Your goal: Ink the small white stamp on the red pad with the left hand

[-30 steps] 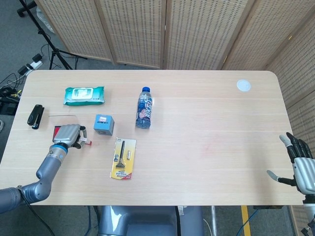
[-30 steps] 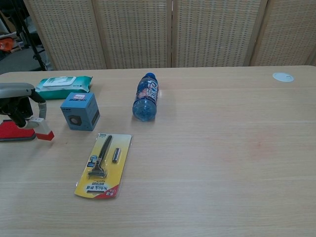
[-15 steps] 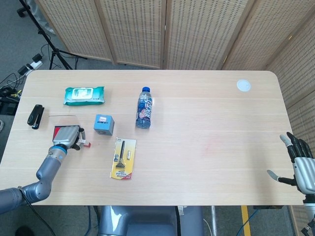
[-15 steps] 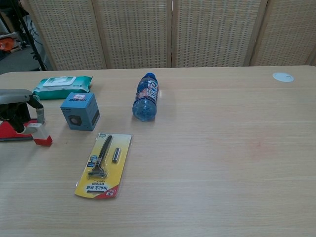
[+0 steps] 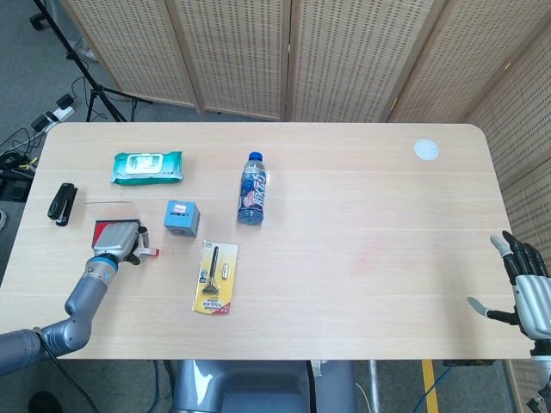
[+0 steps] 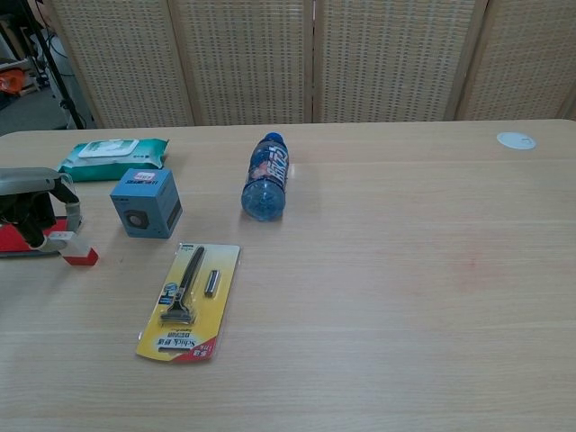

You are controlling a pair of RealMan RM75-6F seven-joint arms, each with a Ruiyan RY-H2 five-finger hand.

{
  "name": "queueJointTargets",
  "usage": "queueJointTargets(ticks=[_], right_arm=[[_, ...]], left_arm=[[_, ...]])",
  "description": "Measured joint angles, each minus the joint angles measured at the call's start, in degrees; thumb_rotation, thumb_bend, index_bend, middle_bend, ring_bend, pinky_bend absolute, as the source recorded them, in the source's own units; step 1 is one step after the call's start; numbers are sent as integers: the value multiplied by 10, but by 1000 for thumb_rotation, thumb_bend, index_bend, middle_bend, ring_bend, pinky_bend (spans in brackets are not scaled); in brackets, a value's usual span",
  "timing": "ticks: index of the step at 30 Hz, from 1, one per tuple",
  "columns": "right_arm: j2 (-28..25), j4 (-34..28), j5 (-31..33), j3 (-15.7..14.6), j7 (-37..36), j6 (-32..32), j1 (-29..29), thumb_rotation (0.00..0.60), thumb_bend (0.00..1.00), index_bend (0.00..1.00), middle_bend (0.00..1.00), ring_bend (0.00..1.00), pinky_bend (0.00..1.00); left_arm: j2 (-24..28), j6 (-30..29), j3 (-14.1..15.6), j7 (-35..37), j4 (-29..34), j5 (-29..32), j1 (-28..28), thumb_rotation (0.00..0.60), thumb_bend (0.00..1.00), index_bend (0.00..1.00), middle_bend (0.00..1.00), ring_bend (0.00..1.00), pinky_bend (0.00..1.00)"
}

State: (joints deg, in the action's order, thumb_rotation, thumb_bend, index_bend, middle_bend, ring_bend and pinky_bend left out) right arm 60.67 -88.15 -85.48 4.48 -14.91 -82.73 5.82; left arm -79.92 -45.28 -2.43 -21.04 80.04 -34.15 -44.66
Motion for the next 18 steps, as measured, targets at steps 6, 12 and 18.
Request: queueJointTargets(ticks=[6, 12, 18], right_arm=[[0, 0, 0, 0, -2, 0, 0, 600, 0, 0, 0, 0, 0], [-1, 0, 0, 0, -3, -1, -1, 600, 0, 0, 0, 0, 0], [-1, 1, 1, 1, -5, 0, 0, 600, 0, 0, 0, 0, 0]], left_arm=[[4, -2, -3, -15, 8, 17, -7, 600, 324, 520, 989, 944, 931], [9, -5, -4, -20, 14, 24, -9, 600, 324, 490, 989, 944, 931], [12, -5, -4, -23, 14, 27, -10, 600, 320, 467, 989, 944, 931]])
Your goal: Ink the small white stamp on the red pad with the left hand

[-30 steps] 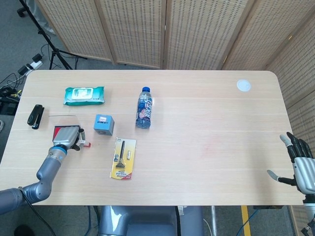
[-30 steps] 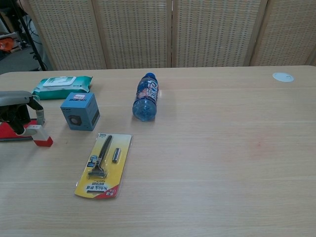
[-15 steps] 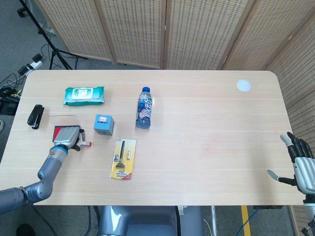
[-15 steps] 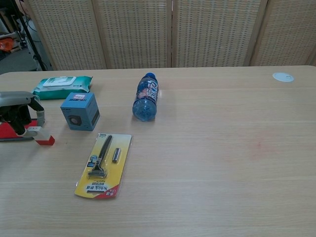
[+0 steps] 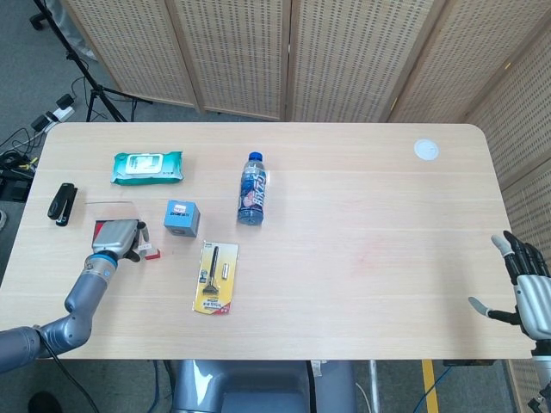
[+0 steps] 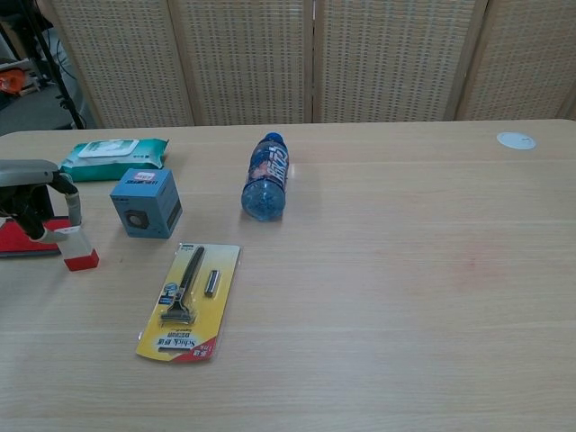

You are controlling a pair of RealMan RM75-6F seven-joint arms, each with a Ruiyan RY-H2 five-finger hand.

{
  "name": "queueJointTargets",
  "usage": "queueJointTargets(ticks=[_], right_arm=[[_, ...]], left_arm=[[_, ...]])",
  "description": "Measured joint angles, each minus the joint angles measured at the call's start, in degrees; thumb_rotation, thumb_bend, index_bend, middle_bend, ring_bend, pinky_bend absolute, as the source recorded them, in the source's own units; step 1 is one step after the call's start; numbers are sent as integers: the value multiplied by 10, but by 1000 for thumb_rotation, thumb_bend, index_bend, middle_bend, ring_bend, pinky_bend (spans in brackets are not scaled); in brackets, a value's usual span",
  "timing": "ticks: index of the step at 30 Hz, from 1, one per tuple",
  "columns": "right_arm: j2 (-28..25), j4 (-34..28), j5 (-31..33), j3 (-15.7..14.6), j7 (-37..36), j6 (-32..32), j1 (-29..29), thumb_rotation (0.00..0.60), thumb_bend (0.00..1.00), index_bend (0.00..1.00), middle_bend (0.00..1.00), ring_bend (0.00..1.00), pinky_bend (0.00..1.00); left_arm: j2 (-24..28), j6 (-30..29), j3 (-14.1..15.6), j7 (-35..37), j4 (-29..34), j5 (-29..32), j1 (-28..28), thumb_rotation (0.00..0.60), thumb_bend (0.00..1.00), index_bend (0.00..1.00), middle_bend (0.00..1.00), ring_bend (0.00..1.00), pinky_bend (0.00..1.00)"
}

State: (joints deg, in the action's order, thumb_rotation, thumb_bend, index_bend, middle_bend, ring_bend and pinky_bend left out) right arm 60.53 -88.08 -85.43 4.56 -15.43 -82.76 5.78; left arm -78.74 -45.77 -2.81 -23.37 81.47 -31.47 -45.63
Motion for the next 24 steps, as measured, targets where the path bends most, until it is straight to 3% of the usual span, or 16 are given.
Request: queueJointTargets(ticks=[6, 11, 14, 16, 18, 19, 21, 24], right_arm=[[-1, -1, -2, -1, -3, 0, 0, 600, 0, 0, 0, 0, 0], [-4, -5, -5, -3, -3, -2, -2, 600, 0, 0, 0, 0, 0], [-4, -6, -7, -3, -3, -6, -3, 600, 0, 0, 0, 0, 0], [-4, -6, -8, -2, -3, -10, -4, 600, 0, 0, 0, 0, 0], [-3, -6, -9, -1, -3, -14, -5, 600, 0, 0, 0, 0, 0], [-3, -6, -10, -1, -3, -16, -5, 600, 0, 0, 0, 0, 0], [-2, -5, -10, 1, -4, -21, -6, 600, 0, 0, 0, 0, 0], [0, -3, -12, 3, -6, -30, -8, 600, 0, 0, 0, 0, 0]], left_arm=[[26, -4, -2, 2, 29, -12, 1, 600, 318, 436, 985, 943, 930], [89, -9, -5, 12, 101, -35, 8, 600, 310, 414, 962, 922, 928], [126, -21, -9, 28, 137, -60, 18, 600, 247, 366, 786, 739, 859], [142, -38, -13, 45, 154, -87, 30, 600, 186, 246, 373, 365, 588], [152, -57, -16, 64, 167, -116, 45, 600, 140, 137, 75, 84, 307], [157, -68, -17, 76, 173, -133, 53, 600, 109, 89, 3, 9, 178], [168, -96, -18, 106, 184, -177, 77, 600, 66, 41, 0, 0, 50], [177, -154, -16, 149, 192, -244, 116, 600, 46, 6, 0, 0, 0]])
